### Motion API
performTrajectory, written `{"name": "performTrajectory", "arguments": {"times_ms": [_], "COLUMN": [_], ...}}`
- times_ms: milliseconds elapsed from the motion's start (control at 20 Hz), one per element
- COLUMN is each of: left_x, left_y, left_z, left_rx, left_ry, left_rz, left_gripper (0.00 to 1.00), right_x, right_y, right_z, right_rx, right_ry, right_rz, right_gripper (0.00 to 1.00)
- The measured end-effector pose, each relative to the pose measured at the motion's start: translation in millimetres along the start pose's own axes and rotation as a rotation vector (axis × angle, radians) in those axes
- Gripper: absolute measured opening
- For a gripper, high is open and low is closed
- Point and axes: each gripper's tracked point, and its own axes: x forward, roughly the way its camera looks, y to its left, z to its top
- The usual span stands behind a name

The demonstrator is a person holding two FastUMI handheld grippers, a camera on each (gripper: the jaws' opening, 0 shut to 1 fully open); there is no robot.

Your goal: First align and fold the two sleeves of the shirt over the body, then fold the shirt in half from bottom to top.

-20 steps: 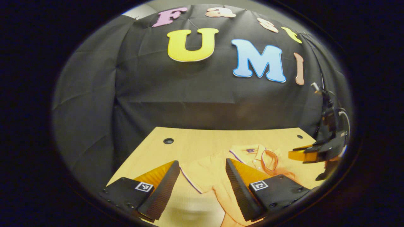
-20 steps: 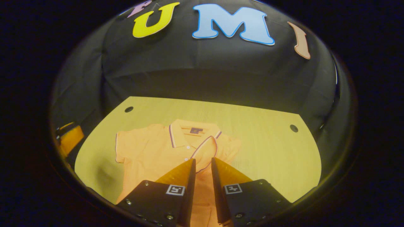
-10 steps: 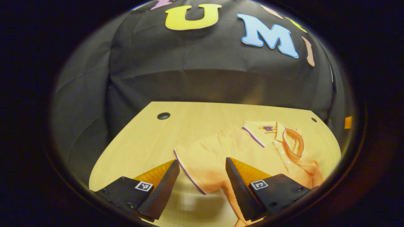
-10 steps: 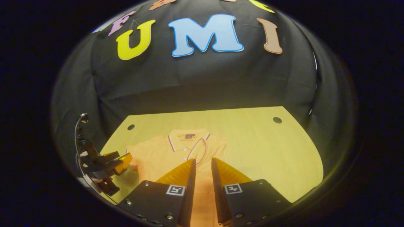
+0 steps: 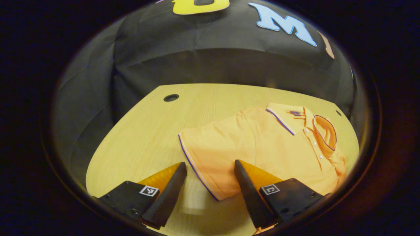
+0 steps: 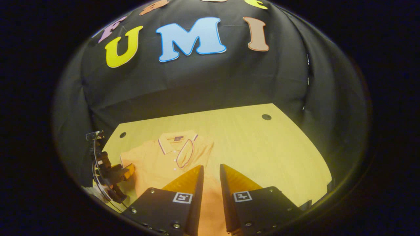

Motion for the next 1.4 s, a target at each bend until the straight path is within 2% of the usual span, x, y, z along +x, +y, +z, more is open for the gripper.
{"name": "performTrajectory", "arguments": {"times_ms": [50,100,200,250,300,350,450,500,700,1050,1300,1350,1400], "left_x": [0.4,1.5,2.4,3.6,3.4,3.0,5.8,2.5,-1.6,-27.4,-25.3,-23.8,-21.3], "left_y": [-2.2,-4.5,-10.6,-10.9,-13.8,-14.1,-12.7,-17.3,-41.5,-164.4,-224.3,-228.2,-229.5], "left_z": [1.4,0.3,4.6,4.5,6.7,7.1,10.9,16.2,38.9,85.6,59.2,54.3,48.8], "left_rx": [0.008,0.021,0.035,0.042,0.040,0.039,0.068,0.082,0.151,0.299,0.363,0.374,0.383], "left_ry": [-0.009,-0.007,-0.013,-0.013,-0.023,-0.020,-0.029,-0.032,-0.069,-0.169,-0.120,-0.106,-0.090], "left_rz": [-0.007,-0.011,-0.020,-0.018,-0.027,-0.022,-0.003,-0.002,-0.030,-0.232,-0.305,-0.304,-0.301], "left_gripper": [0.96,0.86,0.65,0.36,0.35,0.18,0.17,0.08,0.07,0.07,0.07,0.07,0.07], "right_x": [-0.2,-1.2,-3.7,-3.1,-2.8,-1.8,-2.3,-3.5,-6.1,-11.9,-18.7,-19.0,-20.5], "right_y": [-1.2,-2.1,-2.1,-2.4,-2.3,-2.6,-3.4,-4.8,-10.0,-29.7,-51.4,-54.1,-58.7], "right_z": [-2.1,-3.2,-4.6,-5.2,-5.3,-6.1,-7.5,-7.5,-10.4,-25.2,-33.5,-37.3,-39.7], "right_rx": [0.004,0.005,0.005,0.005,0.006,0.009,0.014,0.016,0.031,0.085,0.116,0.125,0.135], "right_ry": [0.000,0.003,0.006,0.006,0.005,0.005,0.005,0.005,-0.002,-0.001,-0.007,-0.004,-0.003], "right_rz": [-0.003,-0.007,-0.008,-0.011,-0.011,-0.012,-0.010,-0.011,-0.017,-0.037,-0.060,-0.062,-0.065], "right_gripper": [0.25,0.31,0.31,0.31,0.31,0.31,0.31,0.31,0.31,0.31,0.31,0.25,0.31]}}
